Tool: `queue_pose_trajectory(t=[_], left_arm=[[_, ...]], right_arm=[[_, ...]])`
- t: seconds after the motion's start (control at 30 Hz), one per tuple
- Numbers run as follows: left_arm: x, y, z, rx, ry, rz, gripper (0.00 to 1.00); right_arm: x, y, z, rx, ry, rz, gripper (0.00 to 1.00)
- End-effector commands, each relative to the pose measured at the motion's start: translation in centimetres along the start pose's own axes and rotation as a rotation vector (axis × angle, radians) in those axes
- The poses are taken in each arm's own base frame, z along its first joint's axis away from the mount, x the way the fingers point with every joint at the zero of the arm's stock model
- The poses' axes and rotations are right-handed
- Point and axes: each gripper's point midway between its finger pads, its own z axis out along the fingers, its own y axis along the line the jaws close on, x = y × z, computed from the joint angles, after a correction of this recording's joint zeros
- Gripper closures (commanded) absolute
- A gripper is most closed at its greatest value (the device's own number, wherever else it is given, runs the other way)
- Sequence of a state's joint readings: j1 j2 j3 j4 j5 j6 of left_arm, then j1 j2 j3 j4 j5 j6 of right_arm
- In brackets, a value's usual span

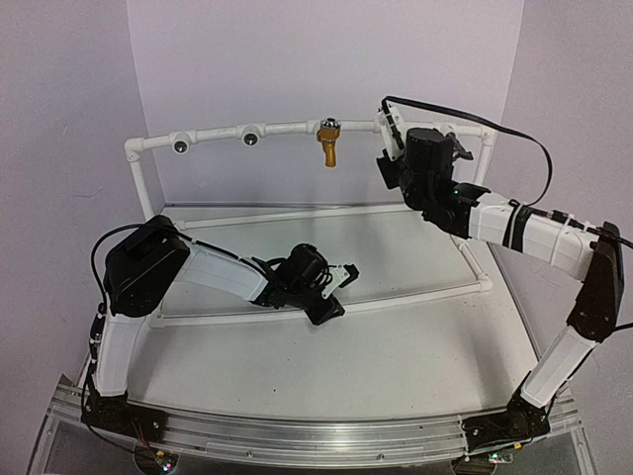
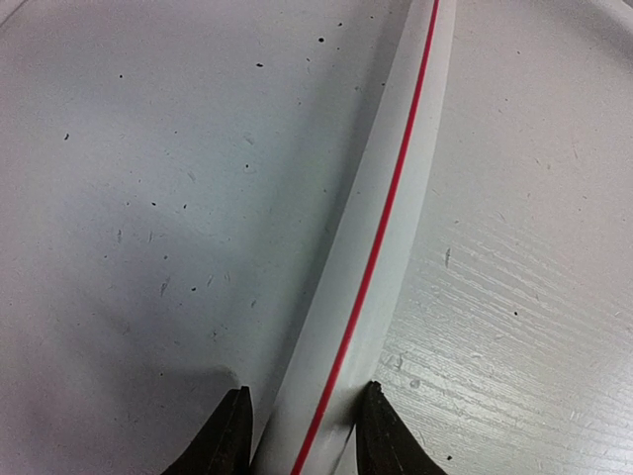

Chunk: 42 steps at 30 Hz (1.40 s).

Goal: Install the water faucets

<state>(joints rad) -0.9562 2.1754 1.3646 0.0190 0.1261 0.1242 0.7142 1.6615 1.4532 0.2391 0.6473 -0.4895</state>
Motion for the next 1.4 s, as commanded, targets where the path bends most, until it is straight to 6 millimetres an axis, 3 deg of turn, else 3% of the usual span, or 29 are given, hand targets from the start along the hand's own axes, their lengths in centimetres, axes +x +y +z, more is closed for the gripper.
queue_pose_trajectory(t=[0.0, 0.57, 0.8, 1.37], left_arm=[[10.5, -7.4, -0.2, 0.207, 0.348, -0.085, 0.88], [10.8, -7.8, 0.0, 0.229, 0.354, -0.087, 0.88], [11.0, -7.8, 0.3, 0.229, 0.360, -0.084, 0.88], [11.1, -8.2, 0.5, 0.225, 0.368, -0.069, 0.88]], right_arm=[[0.7, -2.3, 2.2, 0.063, 0.026, 0.171, 1.00], [2.7, -3.0, 3.5, -0.055, 0.053, 0.644, 1.00], [2.8, -2.2, 3.6, -0.122, 0.077, 0.826, 1.00], [3.5, -1.7, 3.9, -0.097, 0.132, 1.348, 1.00]])
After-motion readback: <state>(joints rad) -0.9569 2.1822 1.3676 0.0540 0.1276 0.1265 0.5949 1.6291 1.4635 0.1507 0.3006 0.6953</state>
